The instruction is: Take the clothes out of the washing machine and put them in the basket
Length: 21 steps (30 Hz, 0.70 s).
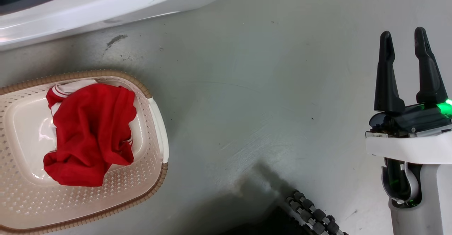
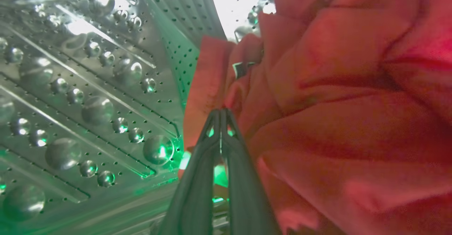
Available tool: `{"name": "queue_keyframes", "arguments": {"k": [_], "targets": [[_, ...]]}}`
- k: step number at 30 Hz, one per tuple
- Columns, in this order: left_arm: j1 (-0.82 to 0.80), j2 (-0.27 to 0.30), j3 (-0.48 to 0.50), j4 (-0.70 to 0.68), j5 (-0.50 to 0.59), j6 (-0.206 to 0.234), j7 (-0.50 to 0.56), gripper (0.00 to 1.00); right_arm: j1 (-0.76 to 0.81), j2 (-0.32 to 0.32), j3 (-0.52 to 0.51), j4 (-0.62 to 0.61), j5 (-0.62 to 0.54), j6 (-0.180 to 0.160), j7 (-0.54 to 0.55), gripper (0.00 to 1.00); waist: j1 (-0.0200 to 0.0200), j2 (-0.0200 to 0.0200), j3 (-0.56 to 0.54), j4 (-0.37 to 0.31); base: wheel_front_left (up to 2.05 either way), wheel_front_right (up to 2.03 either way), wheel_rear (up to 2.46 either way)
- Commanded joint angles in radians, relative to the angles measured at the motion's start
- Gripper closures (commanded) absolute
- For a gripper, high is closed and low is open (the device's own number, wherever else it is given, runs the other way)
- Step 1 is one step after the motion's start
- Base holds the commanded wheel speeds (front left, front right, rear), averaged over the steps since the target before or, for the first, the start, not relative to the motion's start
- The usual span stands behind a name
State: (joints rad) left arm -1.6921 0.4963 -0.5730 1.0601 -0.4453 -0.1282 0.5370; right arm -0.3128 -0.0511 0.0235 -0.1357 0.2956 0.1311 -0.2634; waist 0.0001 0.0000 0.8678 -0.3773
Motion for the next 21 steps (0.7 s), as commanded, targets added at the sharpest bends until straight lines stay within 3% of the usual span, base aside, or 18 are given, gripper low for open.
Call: {"name": "queue_keyframes", "arguments": {"k": [1,9,10,21], "targets": [[0.013,-0.005,-0.004,0.006,-0.006,-0.001,-0.019,1.00,-0.017,0.002,-0.004,0.002,-0.009,-0.001,-0.002,0.00,-0.0001,0.0000,-0.010,0.006,0.00,0.00,0.00],[0.071,-0.025,0.002,0.005,-0.032,-0.001,-0.172,1.00,0.003,0.002,-0.017,0.011,-0.039,-0.001,-0.002,0.00,-0.0001,0.0000,-0.081,0.050,0.00,0.00,0.00],[0.111,-0.041,0.006,0.007,-0.049,-0.001,-0.227,1.00,0.015,0.002,-0.019,0.017,-0.057,-0.001,-0.002,0.00,-0.0001,0.0000,-0.112,0.072,0.00,0.00,0.00],[0.284,-0.058,-0.045,-0.035,-0.135,-0.001,-0.383,1.00,0.058,0.001,-0.024,0.037,-0.121,-0.001,-0.002,0.00,-0.0001,0.0000,-0.247,0.148,0.00,0.00,0.00]]}}
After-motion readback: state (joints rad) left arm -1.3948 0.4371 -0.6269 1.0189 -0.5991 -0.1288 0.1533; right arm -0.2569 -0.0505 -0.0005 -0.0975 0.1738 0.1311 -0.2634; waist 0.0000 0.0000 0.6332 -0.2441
